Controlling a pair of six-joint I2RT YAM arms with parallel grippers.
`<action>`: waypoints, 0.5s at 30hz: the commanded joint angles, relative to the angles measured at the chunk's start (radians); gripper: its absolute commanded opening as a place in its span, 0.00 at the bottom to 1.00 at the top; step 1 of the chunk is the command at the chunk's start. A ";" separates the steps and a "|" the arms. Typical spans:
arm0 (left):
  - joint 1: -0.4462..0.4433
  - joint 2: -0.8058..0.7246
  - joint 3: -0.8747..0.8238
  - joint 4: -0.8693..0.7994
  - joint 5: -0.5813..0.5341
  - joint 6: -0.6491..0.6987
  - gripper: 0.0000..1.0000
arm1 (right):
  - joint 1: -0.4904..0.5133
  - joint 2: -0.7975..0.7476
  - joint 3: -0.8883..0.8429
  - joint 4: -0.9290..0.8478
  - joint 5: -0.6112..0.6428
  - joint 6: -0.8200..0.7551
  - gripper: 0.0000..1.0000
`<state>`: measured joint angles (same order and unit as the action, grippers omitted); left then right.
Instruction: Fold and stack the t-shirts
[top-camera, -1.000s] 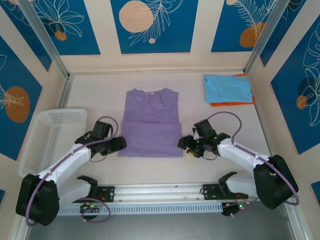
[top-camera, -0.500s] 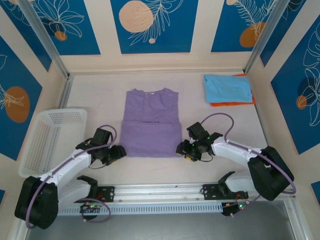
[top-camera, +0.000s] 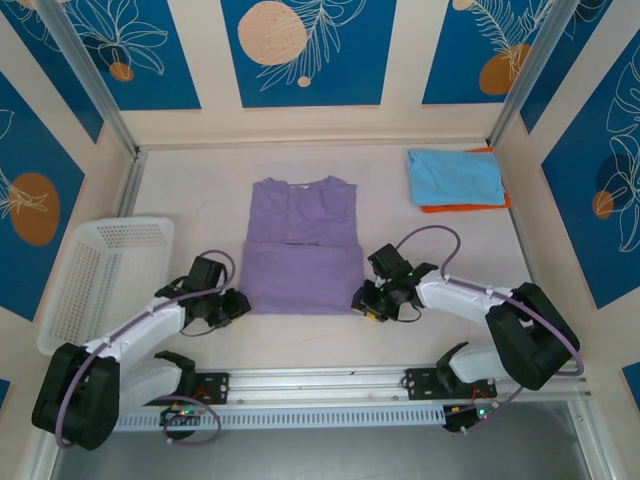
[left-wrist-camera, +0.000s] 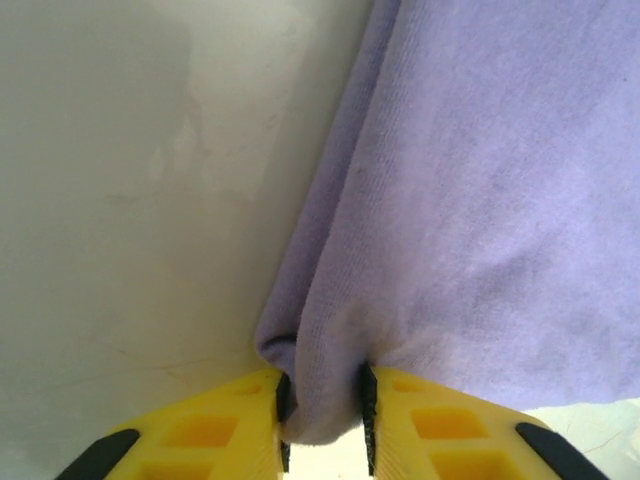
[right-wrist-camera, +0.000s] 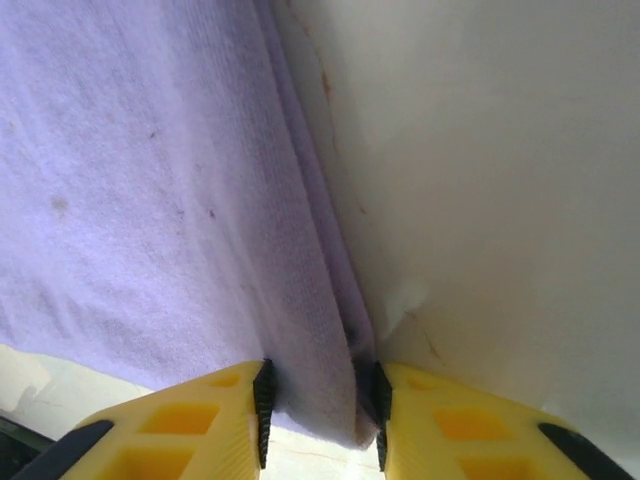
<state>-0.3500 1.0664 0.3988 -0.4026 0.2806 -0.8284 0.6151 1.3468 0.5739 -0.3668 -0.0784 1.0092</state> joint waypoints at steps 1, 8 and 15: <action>-0.006 0.000 0.002 0.008 -0.025 0.002 0.19 | 0.005 0.017 0.024 -0.013 0.000 0.004 0.20; -0.024 -0.055 0.037 -0.121 -0.119 0.048 0.00 | 0.008 0.006 0.051 -0.098 0.046 -0.029 0.00; -0.115 -0.172 0.026 -0.255 -0.118 0.025 0.00 | 0.017 -0.063 0.010 -0.202 0.045 -0.078 0.00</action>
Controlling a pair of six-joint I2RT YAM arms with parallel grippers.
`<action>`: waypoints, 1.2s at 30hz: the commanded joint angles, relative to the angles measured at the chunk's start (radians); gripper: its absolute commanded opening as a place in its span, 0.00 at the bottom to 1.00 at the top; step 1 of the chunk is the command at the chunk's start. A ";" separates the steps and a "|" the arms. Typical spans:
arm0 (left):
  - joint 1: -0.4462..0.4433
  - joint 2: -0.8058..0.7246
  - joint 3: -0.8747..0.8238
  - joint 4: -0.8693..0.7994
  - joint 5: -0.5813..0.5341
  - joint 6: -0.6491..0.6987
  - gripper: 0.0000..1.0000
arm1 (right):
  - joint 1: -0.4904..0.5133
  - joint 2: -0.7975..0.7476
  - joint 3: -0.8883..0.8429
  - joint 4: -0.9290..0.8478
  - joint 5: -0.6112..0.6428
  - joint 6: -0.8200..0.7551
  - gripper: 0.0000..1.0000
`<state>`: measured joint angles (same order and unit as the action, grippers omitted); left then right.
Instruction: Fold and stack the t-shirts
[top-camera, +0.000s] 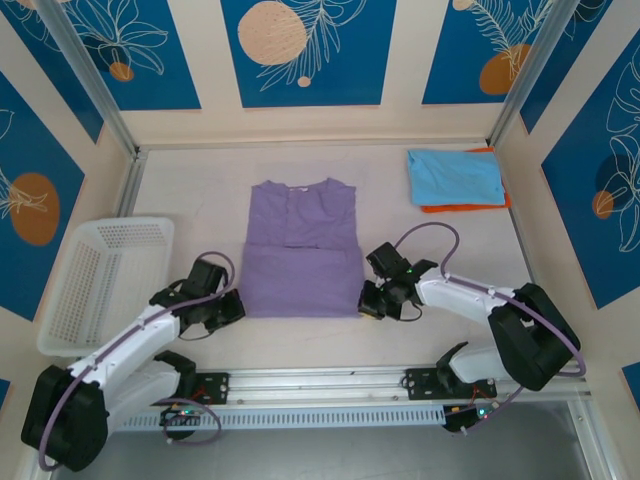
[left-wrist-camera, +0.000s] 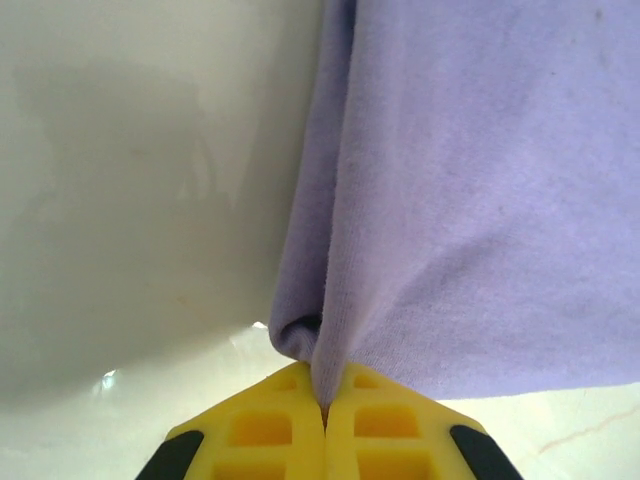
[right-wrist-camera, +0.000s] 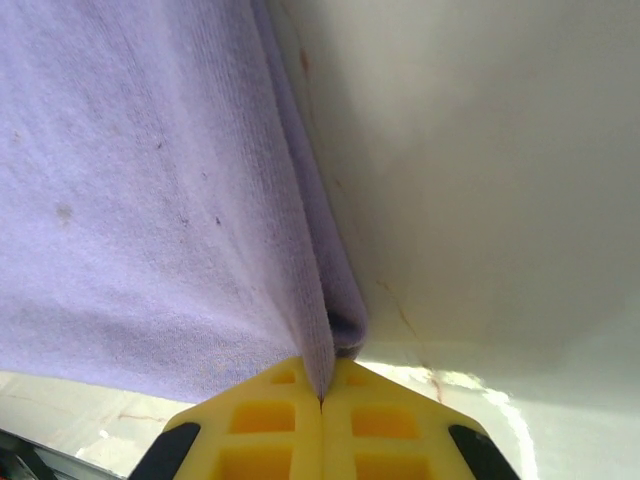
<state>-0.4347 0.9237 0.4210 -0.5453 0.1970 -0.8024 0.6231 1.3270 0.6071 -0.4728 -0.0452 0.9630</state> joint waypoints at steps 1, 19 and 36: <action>-0.052 -0.039 -0.006 -0.117 -0.025 -0.020 0.00 | 0.013 -0.060 -0.038 -0.099 0.001 -0.032 0.00; -0.183 -0.217 0.234 -0.244 0.070 -0.161 0.00 | 0.028 -0.426 0.074 -0.328 -0.031 -0.046 0.00; -0.181 -0.245 0.310 -0.313 0.025 -0.120 0.00 | 0.005 -0.486 0.072 -0.359 -0.062 -0.044 0.00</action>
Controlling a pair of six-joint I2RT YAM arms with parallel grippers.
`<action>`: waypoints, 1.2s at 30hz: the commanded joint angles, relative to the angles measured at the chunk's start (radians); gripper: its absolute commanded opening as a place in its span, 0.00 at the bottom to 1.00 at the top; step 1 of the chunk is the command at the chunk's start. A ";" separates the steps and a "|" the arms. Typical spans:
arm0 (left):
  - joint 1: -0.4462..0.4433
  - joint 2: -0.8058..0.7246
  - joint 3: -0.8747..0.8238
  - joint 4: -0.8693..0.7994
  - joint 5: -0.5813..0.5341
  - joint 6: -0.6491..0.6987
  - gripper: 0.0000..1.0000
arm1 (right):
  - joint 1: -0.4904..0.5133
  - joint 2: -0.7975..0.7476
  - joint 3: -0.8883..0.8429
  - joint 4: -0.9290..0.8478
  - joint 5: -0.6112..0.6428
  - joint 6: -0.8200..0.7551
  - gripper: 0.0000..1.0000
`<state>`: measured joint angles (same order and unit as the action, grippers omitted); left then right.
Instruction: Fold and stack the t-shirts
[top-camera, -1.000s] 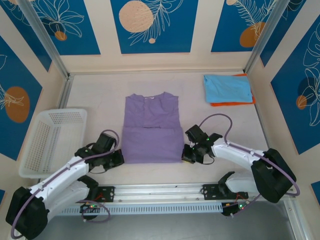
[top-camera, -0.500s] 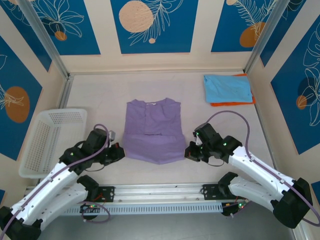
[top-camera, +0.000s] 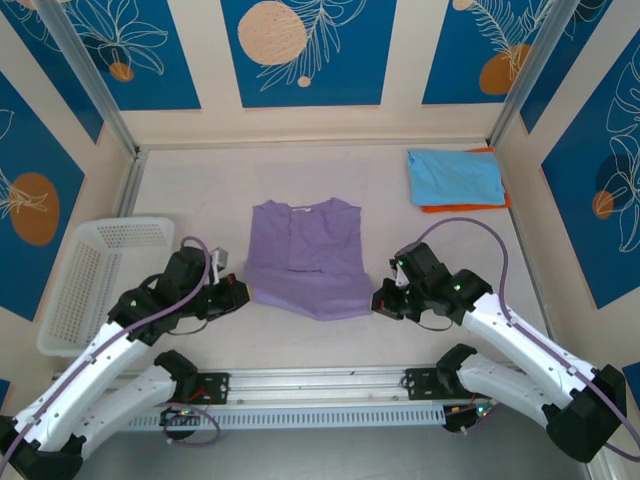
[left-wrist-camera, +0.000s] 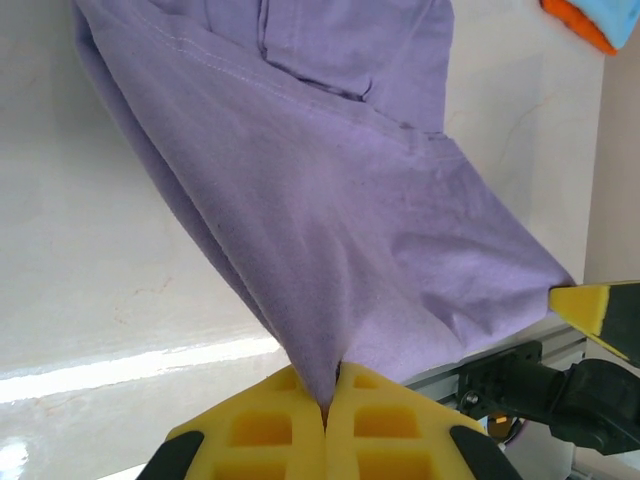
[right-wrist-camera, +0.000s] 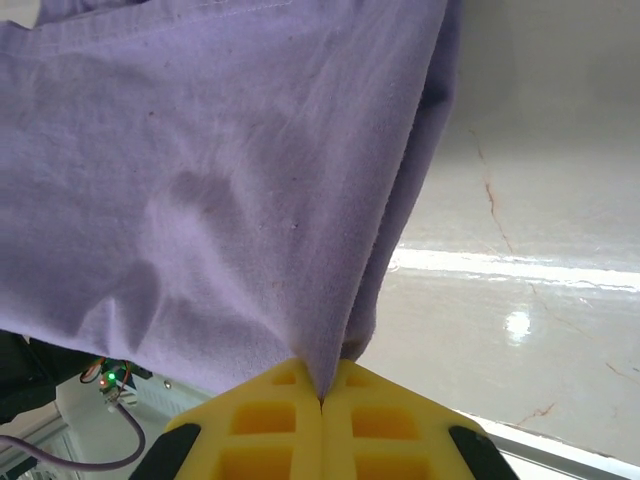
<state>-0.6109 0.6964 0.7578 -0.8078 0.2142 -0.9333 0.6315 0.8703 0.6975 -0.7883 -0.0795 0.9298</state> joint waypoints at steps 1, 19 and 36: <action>-0.005 -0.030 -0.049 -0.053 0.022 0.003 0.00 | 0.000 -0.042 -0.034 -0.051 -0.030 -0.008 0.00; 0.068 0.175 0.084 0.130 -0.045 0.106 0.00 | -0.102 0.215 0.210 0.060 -0.015 -0.096 0.00; 0.404 0.968 0.591 0.379 0.043 0.176 0.00 | -0.413 0.971 0.829 0.104 -0.218 -0.132 0.00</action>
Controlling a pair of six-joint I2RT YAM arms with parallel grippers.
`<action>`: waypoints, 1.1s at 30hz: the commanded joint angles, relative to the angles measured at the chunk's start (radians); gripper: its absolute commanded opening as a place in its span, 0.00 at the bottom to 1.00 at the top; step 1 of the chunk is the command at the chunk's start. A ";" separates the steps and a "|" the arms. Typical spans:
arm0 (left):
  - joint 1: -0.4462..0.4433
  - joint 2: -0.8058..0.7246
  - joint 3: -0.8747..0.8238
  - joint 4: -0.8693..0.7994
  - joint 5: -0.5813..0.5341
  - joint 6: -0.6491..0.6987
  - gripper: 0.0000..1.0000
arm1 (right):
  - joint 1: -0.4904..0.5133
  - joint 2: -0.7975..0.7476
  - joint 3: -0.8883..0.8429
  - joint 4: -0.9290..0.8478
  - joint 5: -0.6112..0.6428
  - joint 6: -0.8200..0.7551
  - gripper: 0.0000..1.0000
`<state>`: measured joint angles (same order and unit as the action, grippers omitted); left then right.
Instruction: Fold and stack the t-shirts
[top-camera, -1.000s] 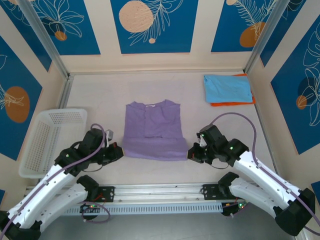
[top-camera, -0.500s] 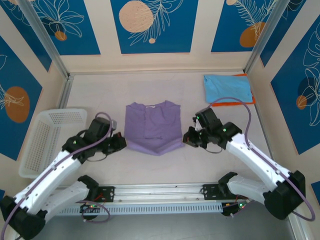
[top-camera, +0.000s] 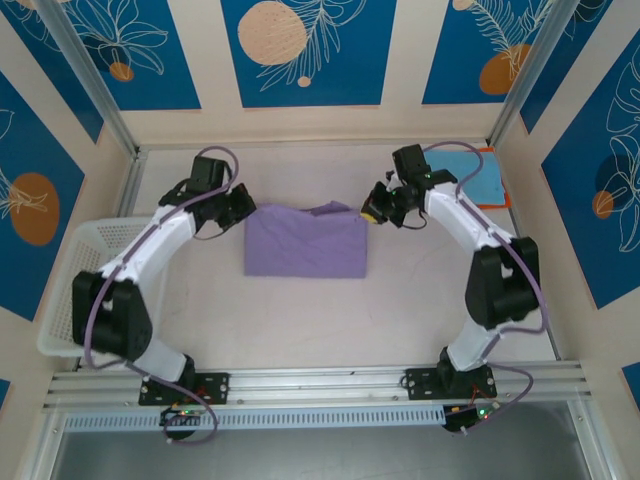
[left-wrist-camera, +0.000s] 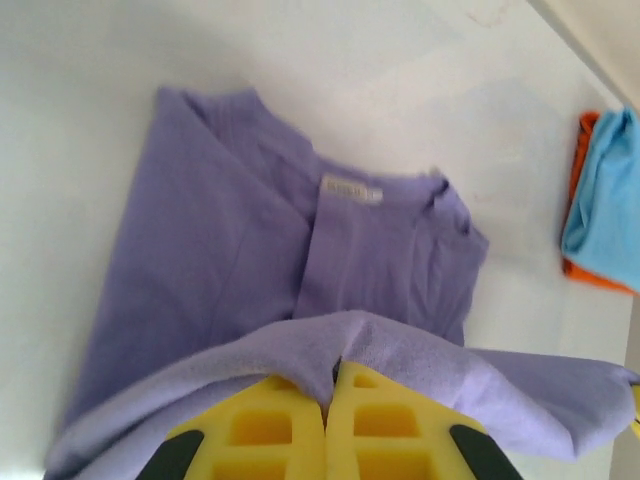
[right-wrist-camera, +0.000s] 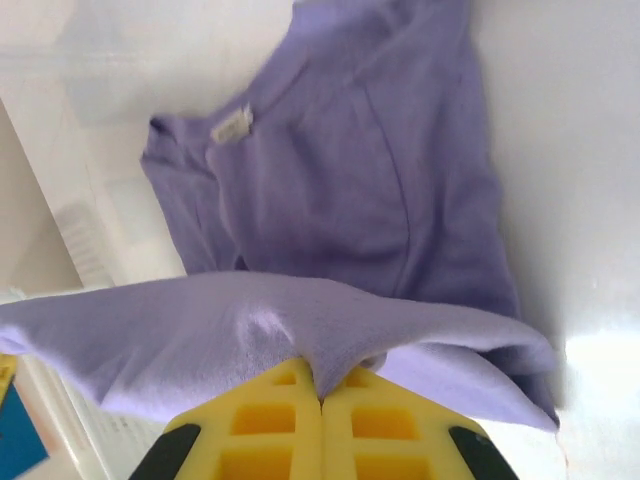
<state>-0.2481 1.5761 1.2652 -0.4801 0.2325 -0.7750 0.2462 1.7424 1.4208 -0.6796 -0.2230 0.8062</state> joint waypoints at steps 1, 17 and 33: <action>0.059 0.151 0.122 0.062 0.037 0.013 0.00 | -0.038 0.182 0.187 -0.023 -0.089 -0.006 0.00; 0.088 0.406 0.418 -0.013 -0.068 0.031 0.91 | -0.064 0.309 0.365 0.020 -0.093 0.030 0.64; -0.129 0.380 0.076 0.106 -0.119 0.110 0.69 | 0.189 0.310 -0.008 0.264 -0.108 0.103 0.35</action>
<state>-0.3988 1.9297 1.3960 -0.3752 0.1509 -0.6964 0.4374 2.0228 1.4425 -0.4362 -0.3183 0.8936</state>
